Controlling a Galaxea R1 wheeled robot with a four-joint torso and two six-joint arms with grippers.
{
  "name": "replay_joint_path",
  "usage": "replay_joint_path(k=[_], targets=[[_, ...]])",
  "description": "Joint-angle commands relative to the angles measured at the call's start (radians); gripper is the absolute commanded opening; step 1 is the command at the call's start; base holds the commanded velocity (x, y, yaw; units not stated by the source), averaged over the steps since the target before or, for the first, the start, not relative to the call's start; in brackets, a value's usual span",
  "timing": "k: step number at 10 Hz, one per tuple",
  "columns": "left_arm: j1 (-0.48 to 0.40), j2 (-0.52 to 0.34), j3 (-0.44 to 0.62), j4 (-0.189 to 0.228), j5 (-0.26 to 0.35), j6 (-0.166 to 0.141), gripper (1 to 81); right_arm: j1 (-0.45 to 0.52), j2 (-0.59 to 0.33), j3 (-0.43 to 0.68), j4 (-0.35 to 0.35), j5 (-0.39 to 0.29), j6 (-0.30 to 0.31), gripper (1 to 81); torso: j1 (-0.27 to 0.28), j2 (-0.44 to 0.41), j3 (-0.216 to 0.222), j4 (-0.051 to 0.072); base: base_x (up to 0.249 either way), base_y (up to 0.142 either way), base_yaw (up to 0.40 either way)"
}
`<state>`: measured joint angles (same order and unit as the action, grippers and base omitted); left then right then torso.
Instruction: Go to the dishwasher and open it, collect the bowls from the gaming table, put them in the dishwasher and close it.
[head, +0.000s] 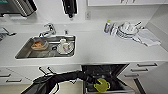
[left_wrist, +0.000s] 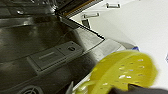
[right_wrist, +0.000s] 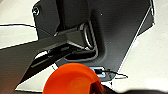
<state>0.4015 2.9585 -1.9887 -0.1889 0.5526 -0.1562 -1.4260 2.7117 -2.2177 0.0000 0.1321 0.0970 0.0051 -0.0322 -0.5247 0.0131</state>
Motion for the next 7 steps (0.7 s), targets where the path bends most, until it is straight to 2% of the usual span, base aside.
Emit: replay_joint_path(k=[1, 3, 4, 5, 7], targets=[[-0.115, 0.010, 0.027, -0.027, 0.049, 0.003, 81.1, -0.002, -0.019, 0.023, -0.009, -0.072, -0.010, 1.0, 0.000, 0.000, 0.000, 0.000, 0.000, 0.000, 0.000], [-0.094, -0.025, 0.045, -0.029, 0.050, 0.004, 81.1, 0.001, -0.060, 0.069, -0.009, -0.062, -0.007, 1.0, 0.000, 0.000, 0.000, 0.000, 0.000, 0.000, 0.000], [-0.071, -0.065, 0.085, -0.024, 0.052, 0.006, 81.1, 0.006, -0.127, 0.164, -0.009, -0.036, 0.001, 1.0, 0.000, 0.000, 0.000, 0.000, 0.000, 0.000, 0.000], [-0.040, -0.128, 0.157, -0.009, 0.052, 0.010, 81.1, 0.024, -0.237, 0.329, -0.009, -0.008, 0.001, 1.0, 0.000, 0.000, 0.000, 0.000, 0.000, 0.000, 0.000], [0.021, -0.287, 0.318, 0.045, 0.046, 0.012, 81.1, 0.092, -0.439, 0.588, 0.006, -0.005, 0.003, 1.0, 0.000, 0.000, 0.000, 0.000, 0.000, 0.000, 0.000]])
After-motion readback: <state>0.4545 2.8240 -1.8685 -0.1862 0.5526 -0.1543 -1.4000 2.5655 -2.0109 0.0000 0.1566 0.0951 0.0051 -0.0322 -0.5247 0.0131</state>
